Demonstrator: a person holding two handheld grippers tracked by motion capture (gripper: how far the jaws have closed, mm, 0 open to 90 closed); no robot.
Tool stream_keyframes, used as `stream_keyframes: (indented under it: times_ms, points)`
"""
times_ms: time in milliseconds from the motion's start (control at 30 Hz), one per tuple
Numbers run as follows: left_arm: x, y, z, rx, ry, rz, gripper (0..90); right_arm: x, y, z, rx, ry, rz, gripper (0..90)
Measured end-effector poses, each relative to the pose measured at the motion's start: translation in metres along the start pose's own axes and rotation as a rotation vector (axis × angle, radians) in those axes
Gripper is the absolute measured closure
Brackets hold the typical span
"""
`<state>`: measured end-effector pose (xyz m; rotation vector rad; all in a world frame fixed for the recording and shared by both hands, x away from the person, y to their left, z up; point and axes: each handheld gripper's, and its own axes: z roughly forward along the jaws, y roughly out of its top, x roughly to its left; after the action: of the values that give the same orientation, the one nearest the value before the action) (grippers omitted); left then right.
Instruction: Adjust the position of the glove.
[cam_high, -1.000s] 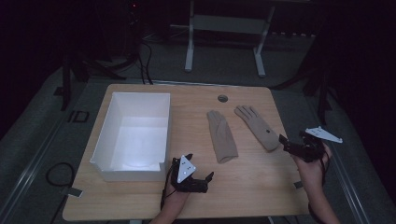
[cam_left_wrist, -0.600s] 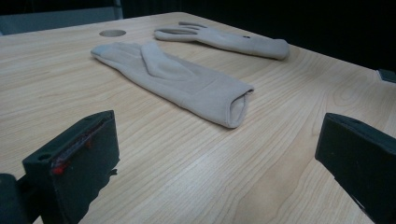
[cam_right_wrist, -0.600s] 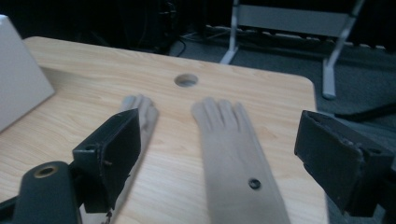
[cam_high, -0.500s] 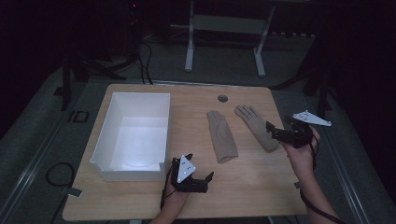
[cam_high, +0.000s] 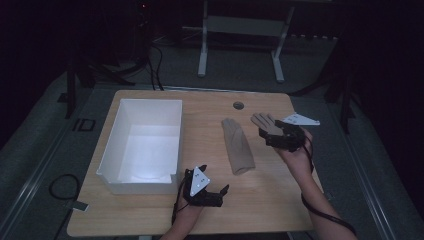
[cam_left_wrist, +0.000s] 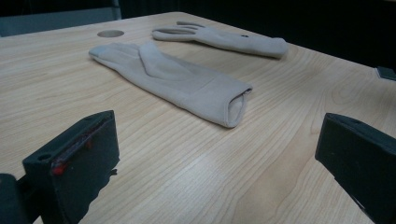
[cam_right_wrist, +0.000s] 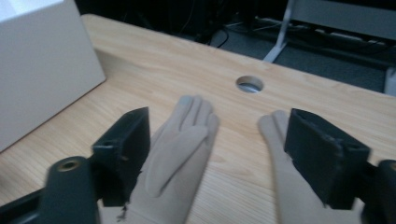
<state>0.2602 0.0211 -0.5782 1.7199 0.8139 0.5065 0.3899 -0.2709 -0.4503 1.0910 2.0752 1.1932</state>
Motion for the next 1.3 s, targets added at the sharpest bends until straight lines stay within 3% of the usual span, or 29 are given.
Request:
stream_keyframes:
  times_ms: [200, 300, 333, 467, 500, 1067, 1133, 1167, 1267, 1300]
  points:
    - [0.000, 0.000, 0.000, -0.001, -0.003, 0.001, 0.1, 0.014, -0.004, 0.030, 0.034, 0.034, -0.009, 30.7]
    - [0.000, 0.000, 0.000, -0.002, -0.004, 0.000, 0.1, 0.017, -0.004, 0.036, 0.040, 0.035, -0.010, 31.2]
    - [0.000, 0.000, 0.000, -0.003, -0.005, 0.000, 0.1, 0.023, -0.007, 0.050, 0.063, 0.045, -0.013, 32.9]
    - [0.000, 0.000, 0.000, -0.003, -0.006, 0.003, 0.1, 0.030, -0.012, 0.068, 0.093, 0.053, -0.013, 35.0]
    - [0.000, 0.000, 0.000, -0.003, -0.007, 0.003, 0.1, 0.034, -0.017, 0.082, 0.119, 0.050, -0.006, 36.4]
    - [0.001, 0.000, 0.000, -0.004, -0.009, -0.001, 0.1, 0.030, -0.048, 0.139, 0.240, -0.019, 0.015, 45.7]
    - [0.000, 0.000, 0.000, -0.004, -0.009, 0.000, 0.1, 0.028, -0.051, 0.140, 0.221, -0.001, 0.034, 54.2]
    - [0.000, 0.000, 0.000, -0.004, -0.009, -0.001, 0.1, 0.028, -0.051, 0.140, 0.221, -0.001, 0.034, 54.2]
    - [0.001, 0.000, 0.000, -0.004, -0.009, -0.001, 0.1, 0.033, -0.052, 0.139, 0.213, 0.035, 0.035, 77.1]
    - [0.001, 0.000, 0.000, -0.004, -0.009, -0.001, 0.1, 0.035, -0.051, 0.139, 0.216, 0.030, 0.034, 78.9]
